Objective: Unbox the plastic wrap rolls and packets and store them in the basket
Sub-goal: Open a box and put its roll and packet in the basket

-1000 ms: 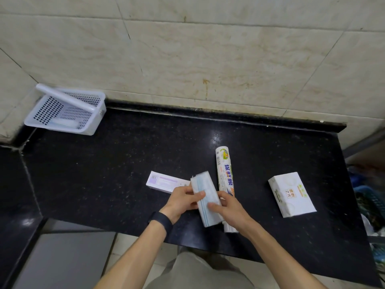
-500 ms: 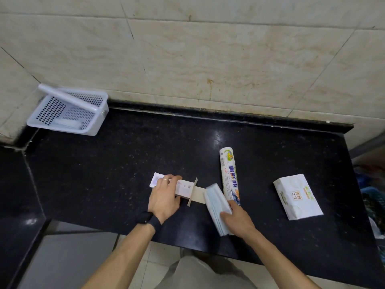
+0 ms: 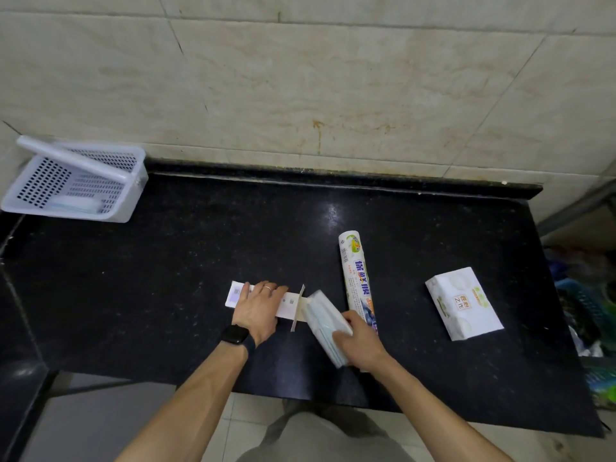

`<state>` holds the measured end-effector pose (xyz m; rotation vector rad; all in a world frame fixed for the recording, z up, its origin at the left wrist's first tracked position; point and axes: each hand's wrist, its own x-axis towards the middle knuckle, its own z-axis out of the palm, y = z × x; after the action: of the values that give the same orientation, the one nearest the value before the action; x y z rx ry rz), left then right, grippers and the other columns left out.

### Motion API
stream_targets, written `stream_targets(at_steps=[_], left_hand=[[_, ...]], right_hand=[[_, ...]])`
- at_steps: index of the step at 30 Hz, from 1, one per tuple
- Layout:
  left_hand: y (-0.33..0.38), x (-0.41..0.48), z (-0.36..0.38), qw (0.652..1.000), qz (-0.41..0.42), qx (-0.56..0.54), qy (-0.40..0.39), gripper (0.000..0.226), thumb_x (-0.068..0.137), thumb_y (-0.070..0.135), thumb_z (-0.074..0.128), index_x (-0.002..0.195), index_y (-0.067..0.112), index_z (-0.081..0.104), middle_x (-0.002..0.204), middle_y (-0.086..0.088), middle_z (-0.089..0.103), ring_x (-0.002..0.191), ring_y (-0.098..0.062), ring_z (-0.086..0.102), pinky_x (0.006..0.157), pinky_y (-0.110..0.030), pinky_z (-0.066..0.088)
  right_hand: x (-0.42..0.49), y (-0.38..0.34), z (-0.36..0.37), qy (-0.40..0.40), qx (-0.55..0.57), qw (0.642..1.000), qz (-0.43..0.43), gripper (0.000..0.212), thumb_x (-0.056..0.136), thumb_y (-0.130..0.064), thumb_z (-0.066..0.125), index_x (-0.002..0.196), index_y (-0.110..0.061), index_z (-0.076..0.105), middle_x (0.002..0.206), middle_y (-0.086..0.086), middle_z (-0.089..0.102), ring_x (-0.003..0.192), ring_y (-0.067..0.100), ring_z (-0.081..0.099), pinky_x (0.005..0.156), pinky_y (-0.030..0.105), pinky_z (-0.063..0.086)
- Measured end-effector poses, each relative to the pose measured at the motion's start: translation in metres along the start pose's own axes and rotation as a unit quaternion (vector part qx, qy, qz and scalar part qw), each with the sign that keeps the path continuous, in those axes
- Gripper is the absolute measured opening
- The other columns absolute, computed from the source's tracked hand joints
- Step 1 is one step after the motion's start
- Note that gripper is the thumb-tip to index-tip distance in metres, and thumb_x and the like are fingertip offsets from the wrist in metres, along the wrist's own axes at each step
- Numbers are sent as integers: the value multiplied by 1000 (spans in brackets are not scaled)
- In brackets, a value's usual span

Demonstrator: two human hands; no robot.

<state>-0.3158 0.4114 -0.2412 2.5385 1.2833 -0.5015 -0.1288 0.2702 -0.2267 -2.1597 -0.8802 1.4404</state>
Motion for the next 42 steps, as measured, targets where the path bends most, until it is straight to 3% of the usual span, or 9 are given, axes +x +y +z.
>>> stream_targets(at_steps=[9, 14, 18, 20, 22, 25, 30, 37, 42], left_hand=[[-16, -8, -6, 998, -10, -48, 33, 63, 88, 28, 63, 145, 31, 38, 144, 4, 47, 136, -21, 41, 120, -44, 17], [-23, -11, -4, 998, 2, -59, -9, 70, 90, 33, 60, 152, 34, 27, 155, 6, 38, 146, -17, 27, 122, -42, 16], [-18, -22, -18, 986, -10, -166, 30, 68, 82, 23, 61, 146, 33, 42, 154, 4, 41, 144, -15, 31, 118, -31, 24], [-12, -33, -35, 923, -58, -379, 46, 50, 85, 17, 60, 132, 31, 58, 142, 4, 54, 134, -14, 46, 109, -25, 36], [-5, -47, -59, 784, -98, -612, 49, 27, 94, 24, 53, 114, 28, 71, 123, 0, 69, 113, -22, 63, 91, -30, 47], [-9, -64, -88, 657, -117, -743, 52, 47, 101, 49, 40, 105, 18, 75, 97, -6, 76, 80, -24, 69, 68, -29, 51], [-47, -79, -86, 727, -160, -653, 136, 20, 84, 32, 77, 97, 16, 74, 85, -5, 75, 77, -19, 70, 68, -38, 59], [-154, -90, -82, 599, -241, -736, 204, 10, 87, 16, 75, 96, 11, 74, 86, -5, 72, 75, -13, 66, 64, -25, 56], [-270, -76, -84, 587, -235, -745, 211, 14, 86, 19, 76, 97, 9, 75, 85, -4, 73, 74, -12, 66, 65, -26, 56]], right_hand=[[-20, -8, -10, -53, 190, 980, -8, 18, 94, -21, 62, 112, -25, 61, 108, 7, 64, 81, 18, 62, 54, 25, 49], [-31, -24, -19, -146, 382, 913, 1, 32, 93, -11, 66, 124, -20, 62, 112, 9, 64, 86, 22, 61, 56, 26, 51], [-38, -41, -26, -195, 455, 868, -33, 37, 84, -8, 72, 119, -17, 66, 99, 6, 69, 78, 18, 66, 59, 29, 53], [-37, -49, -27, -205, 451, 867, -55, 39, 79, -11, 74, 117, -18, 67, 106, 7, 71, 90, 21, 67, 73, 33, 54], [-34, -58, -25, -206, 432, 875, -72, 38, 80, -11, 75, 117, -18, 68, 110, 6, 71, 99, 22, 67, 83, 37, 54], [-26, -74, -12, -196, 375, 902, -86, 33, 86, -7, 72, 118, -17, 66, 109, 4, 72, 97, 21, 67, 79, 37, 56], [-13, -116, 27, -170, 222, 948, -151, 31, 80, -18, 72, 108, -28, 70, 105, 2, 74, 88, 18, 69, 73, 38, 55], [21, -184, 101, -140, 233, 956, -114, 21, 91, -19, 72, 108, -7, 65, 100, 15, 72, 91, 41, 73, 64, 34, 59], [59, -263, 179, -103, 189, 969, -119, 14, 92, -11, 70, 98, -1, 62, 80, 12, 68, 71, 30, 72, 60, 30, 58]])
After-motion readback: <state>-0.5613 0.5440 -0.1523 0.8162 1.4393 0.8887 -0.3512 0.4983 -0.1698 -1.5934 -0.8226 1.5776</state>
